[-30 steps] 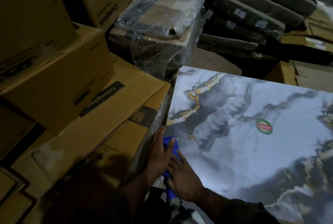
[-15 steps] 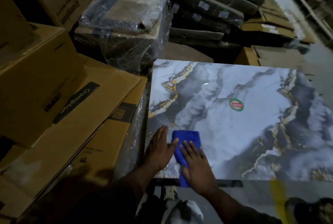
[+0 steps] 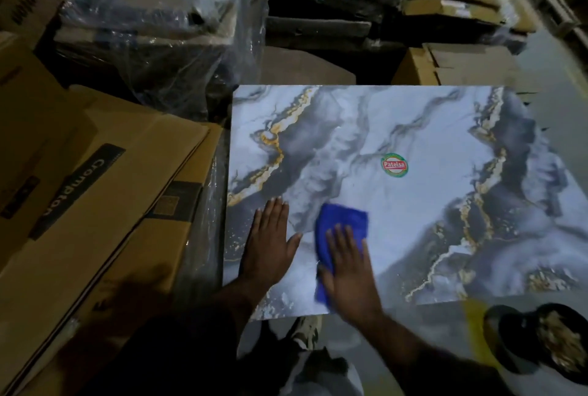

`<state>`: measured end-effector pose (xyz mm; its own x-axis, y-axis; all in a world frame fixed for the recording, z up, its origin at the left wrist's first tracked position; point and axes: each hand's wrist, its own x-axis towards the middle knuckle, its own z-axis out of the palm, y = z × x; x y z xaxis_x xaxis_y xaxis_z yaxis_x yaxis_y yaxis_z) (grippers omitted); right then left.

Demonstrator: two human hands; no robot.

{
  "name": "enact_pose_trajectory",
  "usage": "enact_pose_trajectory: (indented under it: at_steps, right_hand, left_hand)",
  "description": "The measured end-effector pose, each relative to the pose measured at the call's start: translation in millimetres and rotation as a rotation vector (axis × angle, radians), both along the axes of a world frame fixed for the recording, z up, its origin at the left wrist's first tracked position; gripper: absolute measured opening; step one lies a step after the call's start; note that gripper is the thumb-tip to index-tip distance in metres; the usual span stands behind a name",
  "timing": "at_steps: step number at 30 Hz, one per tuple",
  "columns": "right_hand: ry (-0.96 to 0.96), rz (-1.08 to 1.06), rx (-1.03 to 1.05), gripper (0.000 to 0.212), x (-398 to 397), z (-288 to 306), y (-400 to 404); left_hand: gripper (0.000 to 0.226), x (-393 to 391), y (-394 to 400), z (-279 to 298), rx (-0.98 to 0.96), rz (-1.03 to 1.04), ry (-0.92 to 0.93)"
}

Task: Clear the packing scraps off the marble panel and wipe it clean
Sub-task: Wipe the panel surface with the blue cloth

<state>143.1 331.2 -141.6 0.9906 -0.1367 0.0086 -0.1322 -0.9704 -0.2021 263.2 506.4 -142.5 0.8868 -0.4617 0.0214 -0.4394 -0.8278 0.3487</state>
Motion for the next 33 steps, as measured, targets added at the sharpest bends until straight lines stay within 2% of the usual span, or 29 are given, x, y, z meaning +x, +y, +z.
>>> enact_pose_trajectory:
  at_steps: [2, 4, 8, 10, 11, 12, 16, 20, 22, 25, 27, 30, 31, 33]
  right_hand:
    - [-0.016, 0.218, -0.029, 0.069, -21.6, 2.6, -0.7]
    - [-0.022, 0.252, -0.038, 0.069, -18.5, 0.8, -23.9]
    - [0.057, -0.206, -0.014, 0.070, 29.2, 0.5, -63.1]
    - [0.082, -0.315, 0.008, 0.074, 55.7, 4.6, -51.1]
    - [0.066, -0.298, 0.028, 0.074, 63.1, 6.6, -38.4]
    - [0.041, -0.216, 0.056, 0.074, 64.8, 7.6, -24.5]
    - [0.031, 0.349, 0.134, 0.076, 20.4, 6.8, 26.9]
    - [0.076, 0.632, 0.249, 0.079, -13.1, 2.3, 35.8]
    - [0.090, 0.749, 0.310, 0.071, -22.3, 4.8, 30.8]
    - [0.100, 0.885, 0.359, 0.045, -25.6, 11.1, 17.8]
    - [0.042, 0.783, 0.376, 0.050, -15.3, 8.1, 0.3]
    - [-0.070, 0.272, 0.349, 0.053, 17.9, 4.3, -32.5]
    - [-0.032, 0.138, 0.296, 0.063, 31.2, 7.6, -36.1]
    - [0.070, 0.018, 0.201, 0.074, 54.7, 17.7, -22.1]
  left_hand:
    - [0.073, 4.9, -8.4, 1.5, -0.036, -0.009, 0.019]
    - [0.071, 8.5, -10.6, -1.1, -0.036, -0.030, 0.025]
    - [0.067, 8.8, -4.5, -3.3, -0.146, -0.023, 0.045]
    - [0.066, 8.8, -4.1, -1.2, -0.225, 0.008, 0.053]
    - [0.065, 8.0, -3.9, -0.4, -0.257, 0.020, 0.054]
    - [0.064, 8.0, -3.7, -0.4, -0.296, 0.033, 0.057]
    - [0.067, 12.0, 0.5, -2.3, -0.441, 0.080, 0.087]
    - [0.060, 16.7, 1.1, 2.4, -0.563, 0.190, 0.172]
    - [0.064, 20.7, 0.1, 9.0, -0.603, 0.253, 0.210]
    - [0.073, 26.7, 2.4, 20.5, -0.649, 0.286, 0.289]
    - [0.074, 27.3, 9.3, 25.4, -0.638, 0.268, 0.294]
    - [0.074, 22.4, 26.7, 23.5, -0.597, 0.272, 0.307]
    - [0.075, 19.0, 33.1, 22.1, -0.591, 0.277, 0.320]
    - [0.077, 11.3, 43.0, 21.2, -0.603, 0.287, 0.350]
